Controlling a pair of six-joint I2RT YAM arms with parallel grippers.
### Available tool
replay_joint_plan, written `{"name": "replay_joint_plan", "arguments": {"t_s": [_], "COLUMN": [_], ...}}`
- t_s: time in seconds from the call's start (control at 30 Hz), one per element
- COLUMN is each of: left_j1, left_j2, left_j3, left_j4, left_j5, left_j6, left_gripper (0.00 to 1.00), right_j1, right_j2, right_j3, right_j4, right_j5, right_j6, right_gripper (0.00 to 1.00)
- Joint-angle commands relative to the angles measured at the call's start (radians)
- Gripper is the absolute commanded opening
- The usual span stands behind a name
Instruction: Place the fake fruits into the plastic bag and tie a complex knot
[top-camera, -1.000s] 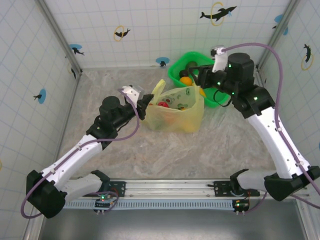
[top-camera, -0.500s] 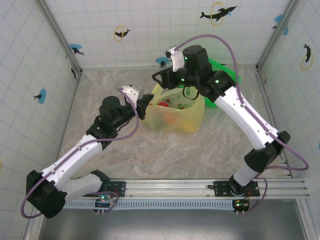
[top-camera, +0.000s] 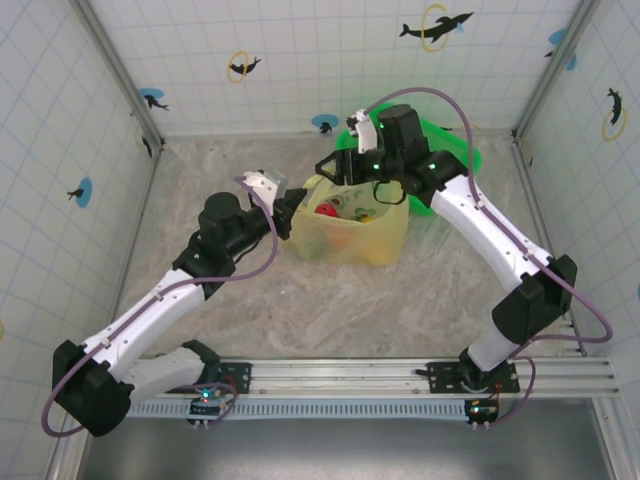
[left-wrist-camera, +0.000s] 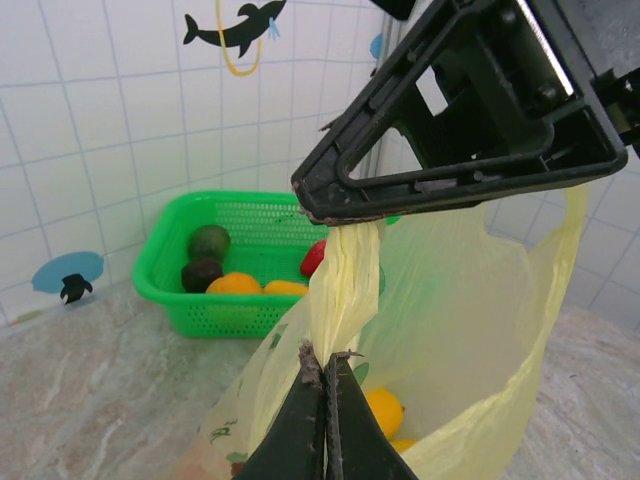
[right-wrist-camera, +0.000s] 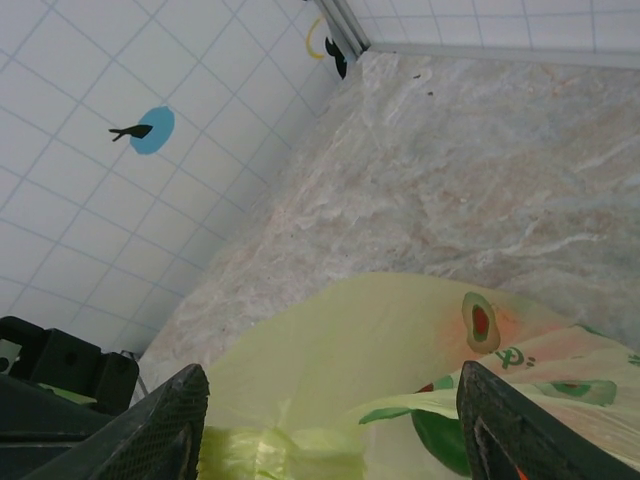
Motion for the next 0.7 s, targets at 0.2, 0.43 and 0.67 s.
{"name": "replay_joint_plan", "arguments": {"t_s": [0.2, 0.43, 0.67], "left_j1": [-0.004, -0.005, -0.005], "left_j2": [0.007, 0.002, 0.003], "left_j3": [0.019, 0.019, 0.017], "left_j4": [0.025, 0.025, 0.027], "left_j5": [0.021, 0.019, 0.021], "left_j6": [-0.017, -0.019, -0.020], "left_gripper": [0.00, 0.00, 0.00], "right_j1": [-0.006, -0.024, -0.025], "right_j2": [-0.057, -0.090, -0.123], "right_j3": [-0.040, -0.090, -0.217], "right_j4": [0.143, 0.171, 0.349], "right_j5": [-0.111, -0.080, -0.190], "right_j6": [0.067, 0.158, 0.335], "right_gripper": [0.65, 0.70, 0.71]}}
